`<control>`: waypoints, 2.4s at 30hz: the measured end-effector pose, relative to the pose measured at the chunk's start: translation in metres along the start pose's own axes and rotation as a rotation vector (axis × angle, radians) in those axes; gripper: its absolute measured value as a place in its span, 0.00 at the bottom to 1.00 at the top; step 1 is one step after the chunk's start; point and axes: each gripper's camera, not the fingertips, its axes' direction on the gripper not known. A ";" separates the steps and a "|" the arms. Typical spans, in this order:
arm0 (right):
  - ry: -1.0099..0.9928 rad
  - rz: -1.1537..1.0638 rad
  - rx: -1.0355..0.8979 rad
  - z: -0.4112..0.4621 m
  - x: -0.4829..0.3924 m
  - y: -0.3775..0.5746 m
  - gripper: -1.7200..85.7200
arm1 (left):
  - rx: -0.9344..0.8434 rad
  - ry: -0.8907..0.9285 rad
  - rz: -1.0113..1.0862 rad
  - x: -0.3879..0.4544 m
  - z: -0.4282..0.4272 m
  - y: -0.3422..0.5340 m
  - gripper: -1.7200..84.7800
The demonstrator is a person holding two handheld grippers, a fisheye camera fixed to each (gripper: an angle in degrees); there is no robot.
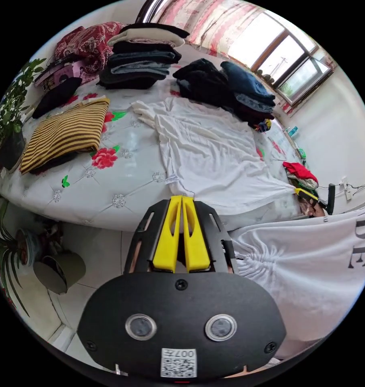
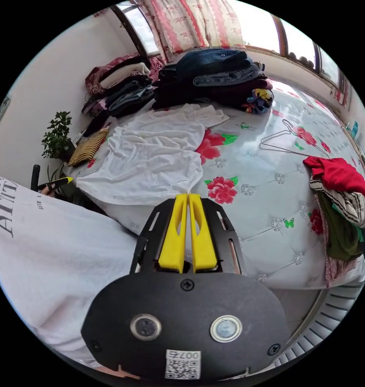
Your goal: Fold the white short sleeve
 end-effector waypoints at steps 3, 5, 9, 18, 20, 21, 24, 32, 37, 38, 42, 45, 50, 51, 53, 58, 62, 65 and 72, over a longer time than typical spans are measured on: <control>-0.076 0.017 0.053 -0.037 0.010 0.004 0.02 | 0.099 0.023 0.034 -0.015 -0.051 -0.016 0.01; -0.112 0.048 0.054 -0.041 0.020 0.000 0.02 | 0.134 0.035 0.008 -0.032 -0.059 -0.030 0.01; -0.186 0.102 0.048 -0.016 0.036 -0.026 0.02 | -0.001 0.126 -0.035 -0.054 0.006 -0.060 0.05; -0.144 0.098 -0.012 0.033 0.031 -0.007 0.02 | -0.403 0.095 0.028 0.008 0.171 -0.029 0.16; -0.146 0.121 -0.014 0.038 0.036 0.002 0.02 | -0.451 0.060 0.016 0.009 0.190 -0.031 0.14; -0.152 0.137 -0.016 0.041 0.040 0.007 0.02 | -0.454 0.020 0.004 0.005 0.195 -0.034 0.12; -0.173 0.154 -0.003 0.045 0.047 0.013 0.02 | -0.479 -0.010 -0.004 -0.015 0.203 -0.042 0.03; -0.151 0.082 0.010 0.024 0.052 0.037 0.02 | -0.287 0.342 -0.030 -0.072 0.121 -0.031 0.01; -0.235 0.080 -0.139 0.017 0.067 0.070 0.02 | -0.217 0.494 0.019 -0.113 0.042 -0.011 0.01; -0.249 0.076 -0.150 0.019 0.068 0.071 0.02 | -0.211 0.494 0.030 -0.118 0.038 -0.012 0.01; -0.340 0.066 -0.100 0.036 0.081 0.044 0.02 | -0.179 0.434 0.024 -0.159 0.045 -0.054 0.01; -0.397 0.076 0.048 0.038 0.092 -0.013 0.02 | -0.061 0.475 -0.030 -0.176 0.053 -0.128 0.01; -0.404 0.073 0.435 -0.042 0.092 -0.106 0.02 | 0.226 0.544 0.058 -0.144 -0.022 -0.255 0.01; -0.435 0.062 0.546 -0.072 0.088 -0.115 0.02 | 0.298 0.544 0.103 -0.129 -0.055 -0.274 0.01; -0.457 0.012 0.677 -0.116 0.079 -0.116 0.02 | 0.388 0.528 0.188 -0.107 -0.104 -0.287 0.01; -0.380 -0.172 0.782 -0.185 0.051 -0.066 0.02 | 0.427 0.455 0.418 -0.055 -0.185 -0.253 0.01; -0.351 -0.213 0.713 -0.183 0.047 -0.016 0.02 | 0.322 0.427 0.488 -0.039 -0.176 -0.205 0.01; -0.353 -0.186 0.642 -0.163 0.052 0.027 0.02 | 0.231 0.407 0.495 -0.031 -0.142 -0.159 0.01; -0.311 0.059 0.340 -0.059 0.071 0.098 0.02 | -0.039 0.417 0.262 -0.056 0.020 -0.063 0.01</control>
